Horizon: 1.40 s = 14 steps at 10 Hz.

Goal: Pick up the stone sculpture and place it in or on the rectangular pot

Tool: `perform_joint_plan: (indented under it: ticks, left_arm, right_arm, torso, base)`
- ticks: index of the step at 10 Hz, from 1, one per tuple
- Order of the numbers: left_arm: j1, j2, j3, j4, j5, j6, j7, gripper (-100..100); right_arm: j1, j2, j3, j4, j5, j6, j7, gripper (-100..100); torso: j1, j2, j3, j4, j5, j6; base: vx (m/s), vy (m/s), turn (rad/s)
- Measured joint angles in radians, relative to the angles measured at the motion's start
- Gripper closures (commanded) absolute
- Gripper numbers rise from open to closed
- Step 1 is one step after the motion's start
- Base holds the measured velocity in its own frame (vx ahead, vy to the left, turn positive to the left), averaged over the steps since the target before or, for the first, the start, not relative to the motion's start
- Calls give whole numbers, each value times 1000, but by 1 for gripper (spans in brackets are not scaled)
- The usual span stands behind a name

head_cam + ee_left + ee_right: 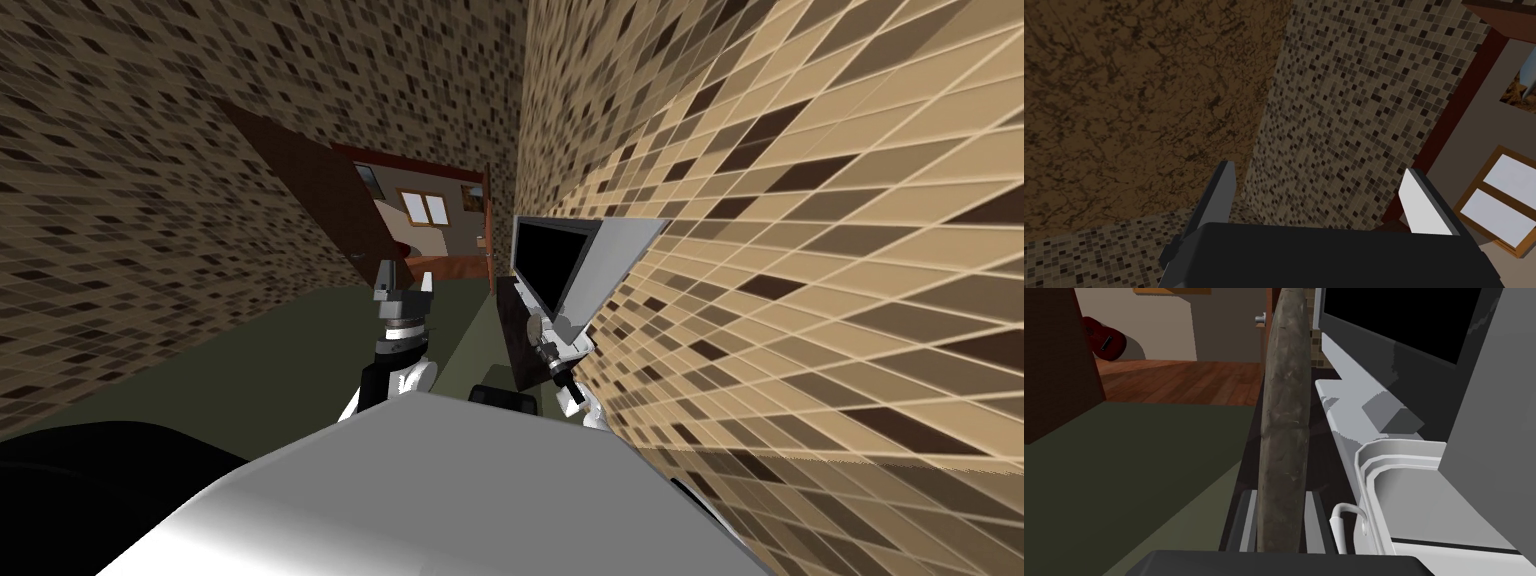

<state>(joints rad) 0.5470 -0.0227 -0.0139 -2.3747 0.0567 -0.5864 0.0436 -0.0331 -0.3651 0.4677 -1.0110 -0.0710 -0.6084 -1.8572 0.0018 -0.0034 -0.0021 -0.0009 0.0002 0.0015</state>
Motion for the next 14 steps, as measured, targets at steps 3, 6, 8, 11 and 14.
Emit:
perform_joint_plan:
  ticks: [3,6,8,11,14]
  left_arm:
    - [0,0,0,0,0,0,0,0]
    - [0,0,0,0,0,0,0,0]
    - [0,0,0,0,0,0,0,0]
    - [0,0,0,0,0,0,0,0]
    - [0,0,0,0,0,0,0,0]
  right_arm:
    - [0,0,1,0,0,0,0,0]
    - [0,1,1,0,0,0,0,100]
    - [-2,-18,-7,-24,12,2,-5,100]
    - [11,-62,-23,-116,33,33,-15,100]
    - [9,-116,-48,-189,63,36,-36,100]
  torso:
    - [0,0,0,0,0,1]
    - [-1,-1,0,0,0,1]
    - [-2,7,4,2,1,1]
    - [0,14,9,5,2,2]
    - [-1,18,12,7,3,2]
  base:
    - [0,0,0]
    - [-24,-3,-6]
    - [-119,-9,-20]
    - [-171,-3,-31]
    - [-174,-24,-23]
